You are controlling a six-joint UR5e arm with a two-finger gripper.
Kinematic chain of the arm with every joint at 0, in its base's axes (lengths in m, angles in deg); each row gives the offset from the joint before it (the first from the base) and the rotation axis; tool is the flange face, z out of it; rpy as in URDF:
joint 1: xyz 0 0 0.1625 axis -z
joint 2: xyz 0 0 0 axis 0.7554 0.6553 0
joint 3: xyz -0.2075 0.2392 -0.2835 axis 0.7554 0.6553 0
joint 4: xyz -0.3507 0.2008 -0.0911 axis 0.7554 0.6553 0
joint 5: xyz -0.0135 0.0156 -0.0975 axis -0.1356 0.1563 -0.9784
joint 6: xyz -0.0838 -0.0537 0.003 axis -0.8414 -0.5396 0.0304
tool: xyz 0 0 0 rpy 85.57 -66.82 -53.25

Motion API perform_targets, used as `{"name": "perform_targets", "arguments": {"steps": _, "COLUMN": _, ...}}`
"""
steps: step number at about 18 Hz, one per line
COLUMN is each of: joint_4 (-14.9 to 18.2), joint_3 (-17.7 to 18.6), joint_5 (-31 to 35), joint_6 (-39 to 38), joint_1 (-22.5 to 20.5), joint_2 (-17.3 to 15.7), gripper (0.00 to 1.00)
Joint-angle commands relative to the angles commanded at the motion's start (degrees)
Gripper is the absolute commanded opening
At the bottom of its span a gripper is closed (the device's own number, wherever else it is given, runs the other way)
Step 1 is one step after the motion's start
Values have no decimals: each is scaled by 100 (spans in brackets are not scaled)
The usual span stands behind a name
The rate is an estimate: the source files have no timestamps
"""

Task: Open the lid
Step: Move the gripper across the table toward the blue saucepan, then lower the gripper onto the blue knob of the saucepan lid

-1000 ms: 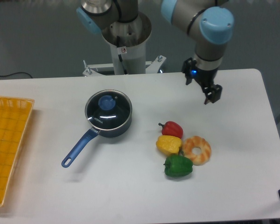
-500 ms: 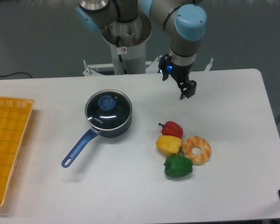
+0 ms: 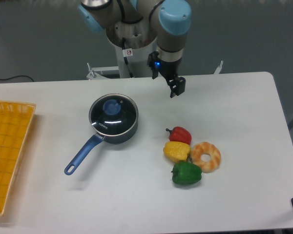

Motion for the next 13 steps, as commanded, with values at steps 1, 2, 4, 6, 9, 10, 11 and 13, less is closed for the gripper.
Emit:
{"name": "perform_targets", "arguments": {"steps": 1, "joint_4": -9, "joint_3": 9, "joint_5": 9, "joint_6": -106, "joint_1": 97, "joint_2": 17, "gripper": 100}}
{"name": "perform_targets", "arguments": {"steps": 2, "joint_4": -35, "joint_3": 26, "joint_5": 26, "joint_6": -176, "joint_1": 184, "joint_2": 18, "gripper": 100}}
{"name": "perform_targets", "arguments": {"steps": 4, "joint_4": -210, "joint_3": 114, "joint_5": 149, "joint_6": -326, "joint_1": 343, "joint_2": 9, "gripper": 100}}
{"name": "perform_targets", "arguments": {"steps": 6, "joint_4": -360, "joint_3": 211, "joint_5": 246, "joint_6": -492, "joint_1": 527, "joint_2": 18, "gripper": 100}}
{"name": "perform_targets", "arguments": {"steps": 9, "joint_4": -387, "joint_3": 246, "joint_5": 237, "joint_6": -844, "joint_1": 712, "joint_2": 62, "gripper": 100}}
{"name": "perform_targets", "arguments": {"steps": 10, "joint_4": -439, "joint_3": 255, "joint_5": 237, "joint_6": -993, "joint_1": 756, "joint_2": 88, "gripper": 100}}
{"name": "perform_targets", "arguments": {"steps": 11, "joint_4": -509, "joint_3": 264, "joint_5": 229, "joint_6": -1168, "joint_1": 826, "joint_2": 105, "gripper": 100}}
{"name": "perform_targets", "arguments": {"steps": 13, "joint_4": -676, "joint_3": 334, "joint_5": 220, "joint_6": -1494, "joint_1": 967, "joint_2": 167, "gripper": 100}}
